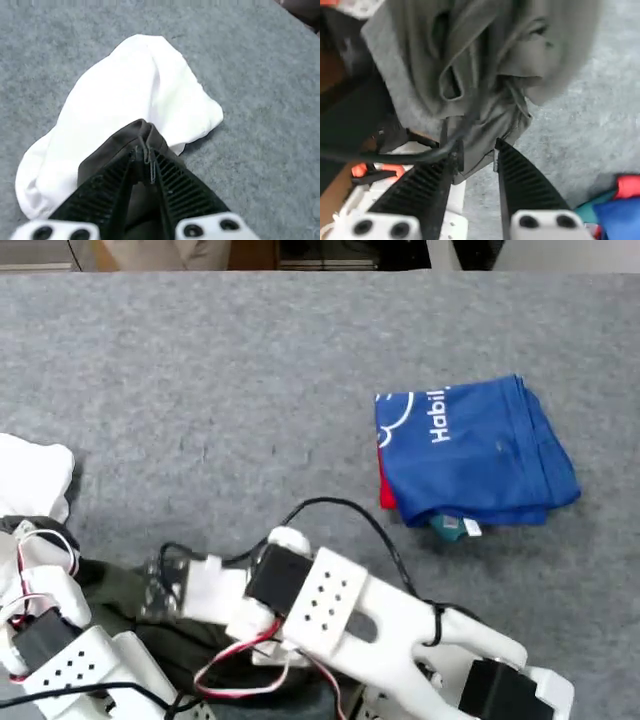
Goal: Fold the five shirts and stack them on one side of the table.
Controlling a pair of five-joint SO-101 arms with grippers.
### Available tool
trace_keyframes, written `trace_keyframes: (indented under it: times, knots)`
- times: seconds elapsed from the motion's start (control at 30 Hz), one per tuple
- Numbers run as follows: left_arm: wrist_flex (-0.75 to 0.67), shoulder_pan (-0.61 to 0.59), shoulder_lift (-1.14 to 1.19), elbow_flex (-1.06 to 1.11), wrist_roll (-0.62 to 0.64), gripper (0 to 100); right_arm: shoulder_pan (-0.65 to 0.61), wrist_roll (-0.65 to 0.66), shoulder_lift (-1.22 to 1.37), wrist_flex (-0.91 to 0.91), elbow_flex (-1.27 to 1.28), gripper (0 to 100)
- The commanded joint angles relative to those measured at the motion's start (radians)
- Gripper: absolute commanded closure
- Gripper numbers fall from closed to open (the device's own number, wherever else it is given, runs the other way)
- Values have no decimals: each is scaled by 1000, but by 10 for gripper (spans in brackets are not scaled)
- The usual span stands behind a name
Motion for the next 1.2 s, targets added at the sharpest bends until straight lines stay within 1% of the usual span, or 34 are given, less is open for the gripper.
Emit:
trace_keyframes:
  times: [0.0, 0.13, 0.33, 0.43, 0.63, 0.8, 0.97, 1.17]
  knots:
    - [-37, -8, -8, 25, -3, 981, -19, 75, -21, 12, 4, 876]
    - [-35, -9, -8, 25, 12, 981, -15, 137, -18, -55, 21, 876]
    - [-31, -52, -8, 2, 54, 981, -19, 138, -15, -269, 170, 875]
    - [-31, -52, -8, 2, 54, 981, -19, 138, -15, -330, 222, 875]
    - [-31, -46, -8, 5, 54, 981, -15, 137, -15, -359, 286, 786]
    - [-31, -44, -8, 12, 54, 981, -15, 137, -15, -365, 297, 786]
    - [-32, -44, -8, 14, 54, 981, -19, 137, -15, -422, 332, 786]
    - [-32, -43, -8, 15, 54, 981, -21, 138, -21, -388, 338, 786]
